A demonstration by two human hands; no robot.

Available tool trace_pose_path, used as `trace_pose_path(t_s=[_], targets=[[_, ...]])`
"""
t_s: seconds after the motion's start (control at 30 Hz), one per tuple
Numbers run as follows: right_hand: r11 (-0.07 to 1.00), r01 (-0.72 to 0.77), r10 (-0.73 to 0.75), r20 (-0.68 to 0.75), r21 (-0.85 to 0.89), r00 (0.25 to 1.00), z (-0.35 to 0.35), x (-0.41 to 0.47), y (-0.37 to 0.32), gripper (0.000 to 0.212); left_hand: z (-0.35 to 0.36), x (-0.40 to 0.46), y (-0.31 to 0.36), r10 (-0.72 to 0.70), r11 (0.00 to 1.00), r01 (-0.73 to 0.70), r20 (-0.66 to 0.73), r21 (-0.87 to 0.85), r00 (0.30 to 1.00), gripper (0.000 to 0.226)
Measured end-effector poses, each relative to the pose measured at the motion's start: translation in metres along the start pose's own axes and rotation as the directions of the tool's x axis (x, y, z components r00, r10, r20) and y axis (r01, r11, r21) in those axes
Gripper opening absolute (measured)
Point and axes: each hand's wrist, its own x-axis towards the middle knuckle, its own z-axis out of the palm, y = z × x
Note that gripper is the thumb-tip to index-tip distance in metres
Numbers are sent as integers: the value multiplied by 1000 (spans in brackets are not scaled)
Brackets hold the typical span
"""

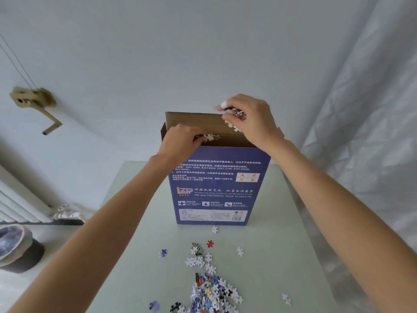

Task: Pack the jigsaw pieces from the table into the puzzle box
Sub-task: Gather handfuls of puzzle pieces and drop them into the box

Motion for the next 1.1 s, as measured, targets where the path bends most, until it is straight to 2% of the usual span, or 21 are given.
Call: trace_pose_path(t_s=[0.1,0.17,0.27,0.43,0.53,0.67,0.73,0.8,0.87,0.93,1.03,1.1], targets=[[993,92,-85,86,-74,993,13,-2,7,12,-5,-6,-2,-31,997,29,36,74,999,28],[989,113,-96,167,-98,981,18,-5,11,13,-8,-10,-3,-33,998,31,40,52,999,26],[983,104,-58,283,-150,957,20,-8,14,18,-10,-17,-3,-41,998,41,14,-37,999,17],[967,45,61,400,-250,915,18,-7,14,29,-11,-23,-3,-19,999,19,-20,-31,1000,9],[976,-17,105,398,-219,911,18,-5,10,32,-11,-23,-2,0,1000,0,-40,-11,999,9],[965,-48,146,375,-259,915,20,-5,8,23,-11,-23,-2,5,1000,-5,-50,6,999,11],[969,-58,131,300,-240,945,21,-9,6,20,-10,-25,-2,10,1000,-9,-64,11,998,12],[987,-59,84,164,-152,983,21,-22,-3,20,-10,-29,-1,41,999,-38,-97,32,994,15],[995,6,-4,28,-103,1000,24,-49,-15,19,-10,-41,2,104,993,-93,-167,72,980,18],[988,71,-76,-32,-140,997,35,-89,-22,17,-5,-64,5,161,985,-140,-248,100,955,20],[982,79,-75,28,-171,997,57,-159,-21,16,15,-113,5,179,984,-177,-327,36,928,18],[984,19,4,135,-175,991,75,-208,-13,18,39,-152,-3,128,990,-140,-279,-23,952,17]])
